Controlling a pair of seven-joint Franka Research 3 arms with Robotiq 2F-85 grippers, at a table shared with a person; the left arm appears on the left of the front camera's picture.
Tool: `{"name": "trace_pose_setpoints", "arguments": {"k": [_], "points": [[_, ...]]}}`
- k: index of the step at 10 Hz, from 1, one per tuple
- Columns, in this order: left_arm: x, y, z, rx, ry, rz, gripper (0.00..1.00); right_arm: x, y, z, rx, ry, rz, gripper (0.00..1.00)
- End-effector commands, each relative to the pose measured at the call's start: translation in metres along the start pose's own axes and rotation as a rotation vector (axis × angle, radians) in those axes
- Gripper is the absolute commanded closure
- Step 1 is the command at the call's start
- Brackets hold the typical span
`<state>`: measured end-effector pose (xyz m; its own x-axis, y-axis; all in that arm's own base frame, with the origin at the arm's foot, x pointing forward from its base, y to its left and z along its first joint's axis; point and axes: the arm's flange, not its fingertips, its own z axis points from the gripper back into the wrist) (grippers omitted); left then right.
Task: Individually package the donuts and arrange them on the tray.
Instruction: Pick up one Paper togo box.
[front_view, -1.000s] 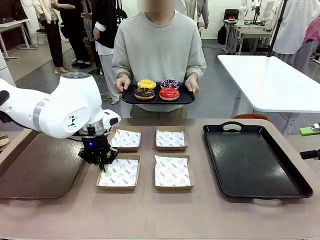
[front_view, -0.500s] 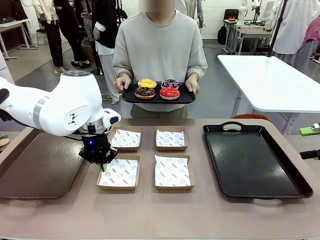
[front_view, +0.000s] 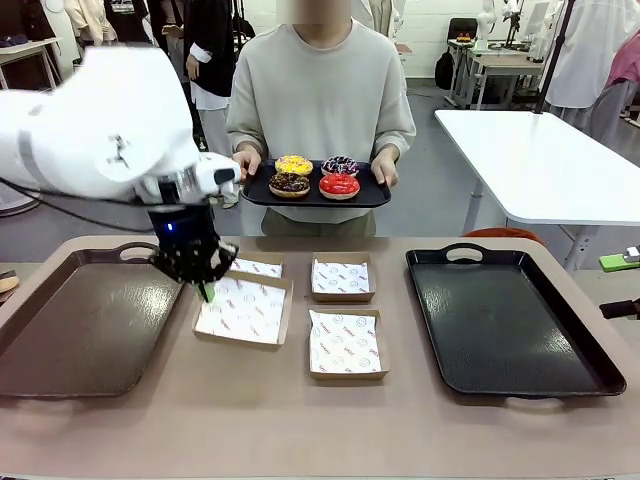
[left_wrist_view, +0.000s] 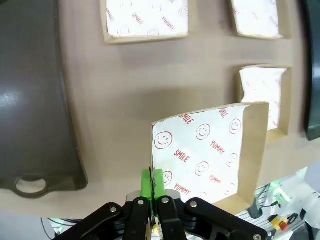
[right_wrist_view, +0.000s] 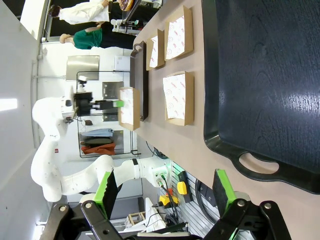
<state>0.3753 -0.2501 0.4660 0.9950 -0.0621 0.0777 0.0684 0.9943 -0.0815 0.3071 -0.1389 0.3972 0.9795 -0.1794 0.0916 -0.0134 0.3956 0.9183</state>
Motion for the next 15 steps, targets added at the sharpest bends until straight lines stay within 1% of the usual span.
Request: {"name": "trace_pose_setpoints", "arguments": {"k": [1, 2, 4, 5, 7, 8, 9, 15], "points": [[0.011, -0.003, 0.027, 0.020, -0.043, 0.038, 1.00, 0.001, 0.001, -0.001, 0.008, -0.004, 0.002, 0.00], [0.020, -0.006, 0.039, 0.031, -0.050, 0.037, 1.00, 0.001, 0.001, -0.001, 0.008, -0.004, 0.002, 0.00], [0.057, -0.004, 0.055, 0.037, -0.057, 0.086, 1.00, 0.001, 0.001, -0.001, 0.008, -0.004, 0.002, 0.00], [0.077, 0.000, 0.058, 0.023, -0.065, 0.100, 1.00, 0.001, 0.001, -0.001, 0.008, -0.004, 0.002, 0.00], [0.105, 0.006, 0.054, 0.029, -0.025, 0.123, 1.00, 0.001, 0.001, -0.001, 0.008, -0.004, 0.002, 0.00], [0.109, 0.011, 0.052, 0.021, 0.007, 0.131, 1.00, 0.001, 0.001, -0.001, 0.008, -0.004, 0.002, 0.00], [0.094, 0.014, 0.051, 0.003, -0.056, 0.086, 1.00, 0.001, 0.001, -0.001, 0.008, -0.004, 0.002, 0.00], [0.094, 0.014, 0.051, 0.003, -0.056, 0.086, 1.00, 0.001, 0.001, -0.001, 0.008, -0.004, 0.002, 0.00]]}}
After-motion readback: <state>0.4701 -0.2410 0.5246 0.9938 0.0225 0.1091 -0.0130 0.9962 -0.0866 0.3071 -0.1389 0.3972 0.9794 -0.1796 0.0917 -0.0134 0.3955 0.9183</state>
